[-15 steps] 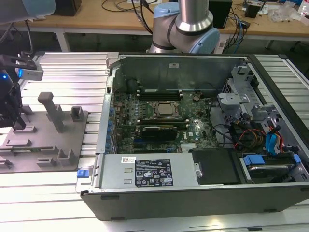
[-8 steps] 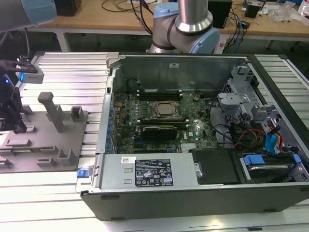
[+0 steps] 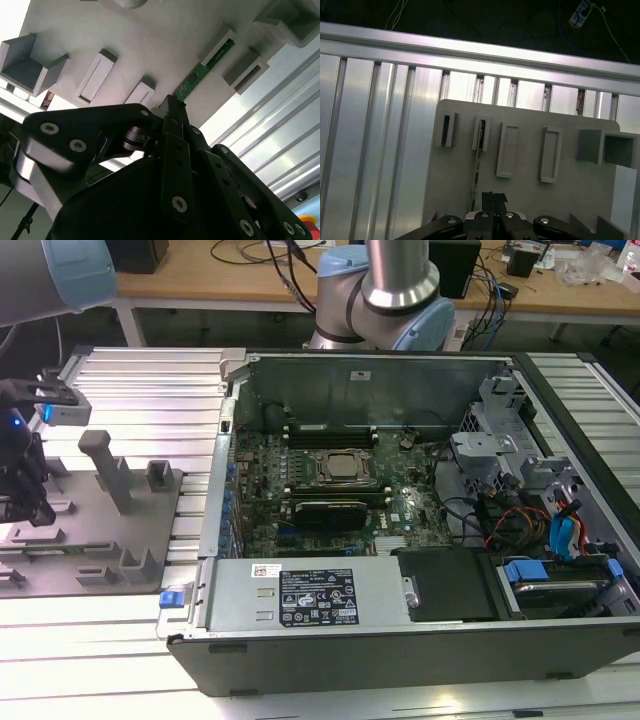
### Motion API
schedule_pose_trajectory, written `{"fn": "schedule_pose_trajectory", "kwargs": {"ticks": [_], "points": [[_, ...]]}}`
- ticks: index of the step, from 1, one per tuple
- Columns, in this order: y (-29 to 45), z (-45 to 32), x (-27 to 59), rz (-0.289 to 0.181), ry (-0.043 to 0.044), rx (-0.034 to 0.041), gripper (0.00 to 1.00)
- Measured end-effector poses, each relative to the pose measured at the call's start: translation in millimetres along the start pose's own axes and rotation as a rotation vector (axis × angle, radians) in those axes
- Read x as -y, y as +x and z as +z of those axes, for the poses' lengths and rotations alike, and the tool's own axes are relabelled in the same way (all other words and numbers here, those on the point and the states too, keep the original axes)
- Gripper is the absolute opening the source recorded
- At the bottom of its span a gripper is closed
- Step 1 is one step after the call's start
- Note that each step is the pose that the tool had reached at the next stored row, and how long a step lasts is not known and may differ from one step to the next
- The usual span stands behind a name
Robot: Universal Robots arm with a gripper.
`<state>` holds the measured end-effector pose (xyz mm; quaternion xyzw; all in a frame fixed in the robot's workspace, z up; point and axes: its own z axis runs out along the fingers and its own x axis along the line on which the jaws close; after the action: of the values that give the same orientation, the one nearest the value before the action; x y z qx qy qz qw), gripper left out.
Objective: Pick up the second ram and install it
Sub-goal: 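Pick up the second ram and move it above second insertion slot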
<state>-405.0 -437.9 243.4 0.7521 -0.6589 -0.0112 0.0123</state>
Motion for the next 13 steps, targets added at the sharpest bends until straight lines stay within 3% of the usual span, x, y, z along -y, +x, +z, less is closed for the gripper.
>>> {"fn": "schedule_pose_trajectory", "kwargs": {"ticks": [3, 8, 13], "points": [[0.8, 4.8, -0.9, 0.011, -0.0015, -0.0099, 0.08], [7.4, 6.0, -2.6, 0.014, -0.0014, -0.0101, 0.08], [8.2, 6.3, -2.7, 0.015, -0.0016, -0.0117, 0.09]]}}
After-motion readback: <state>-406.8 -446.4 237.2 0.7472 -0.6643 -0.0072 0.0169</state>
